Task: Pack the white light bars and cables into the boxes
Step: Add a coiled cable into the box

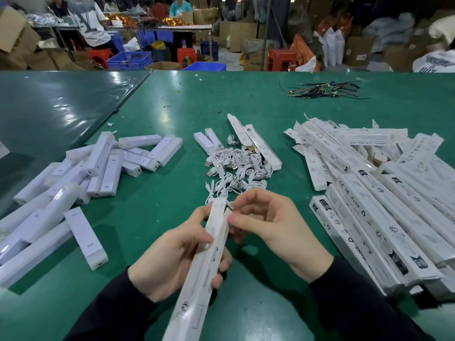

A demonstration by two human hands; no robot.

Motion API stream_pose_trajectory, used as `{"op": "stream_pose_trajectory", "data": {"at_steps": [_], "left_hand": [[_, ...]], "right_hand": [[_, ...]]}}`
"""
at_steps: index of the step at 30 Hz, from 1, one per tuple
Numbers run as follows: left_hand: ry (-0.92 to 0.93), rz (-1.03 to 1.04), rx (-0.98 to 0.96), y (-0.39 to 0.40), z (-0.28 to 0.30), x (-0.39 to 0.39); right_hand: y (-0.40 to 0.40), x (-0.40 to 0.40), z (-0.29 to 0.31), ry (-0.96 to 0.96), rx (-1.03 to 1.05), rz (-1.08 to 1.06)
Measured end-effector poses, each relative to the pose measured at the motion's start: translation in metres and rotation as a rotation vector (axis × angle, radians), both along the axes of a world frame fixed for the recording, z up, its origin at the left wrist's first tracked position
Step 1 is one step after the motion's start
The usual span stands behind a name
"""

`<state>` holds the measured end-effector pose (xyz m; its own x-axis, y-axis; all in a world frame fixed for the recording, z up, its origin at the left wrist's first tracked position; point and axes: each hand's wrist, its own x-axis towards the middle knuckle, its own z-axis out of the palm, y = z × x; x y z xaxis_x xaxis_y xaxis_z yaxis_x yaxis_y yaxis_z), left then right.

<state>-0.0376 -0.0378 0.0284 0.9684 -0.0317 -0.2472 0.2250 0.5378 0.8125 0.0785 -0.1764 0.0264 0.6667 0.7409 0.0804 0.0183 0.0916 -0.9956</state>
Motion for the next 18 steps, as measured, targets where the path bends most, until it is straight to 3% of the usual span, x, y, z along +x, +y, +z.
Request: {"op": "stream_pose_trajectory", "data": {"at_steps": [3, 9, 18], "left_hand": [[-0.026, 0.039, 0.074, -0.0011, 0.0008, -0.0012], [-0.068, 0.018, 0.182, -0.004, -0.0008, -0.0026], [-0.08, 0.083, 0.282, -0.0059, -0.008, 0.0006]], "right_hand": [[-0.0003, 0.0011, -0.0021, 0.079, 0.039, -0.067], [0.0008, -0.002, -0.005, 0.045, 0.077, -0.075], [0.0005, -0.005, -0.0072, -0.157, -0.044, 0.035]]}}
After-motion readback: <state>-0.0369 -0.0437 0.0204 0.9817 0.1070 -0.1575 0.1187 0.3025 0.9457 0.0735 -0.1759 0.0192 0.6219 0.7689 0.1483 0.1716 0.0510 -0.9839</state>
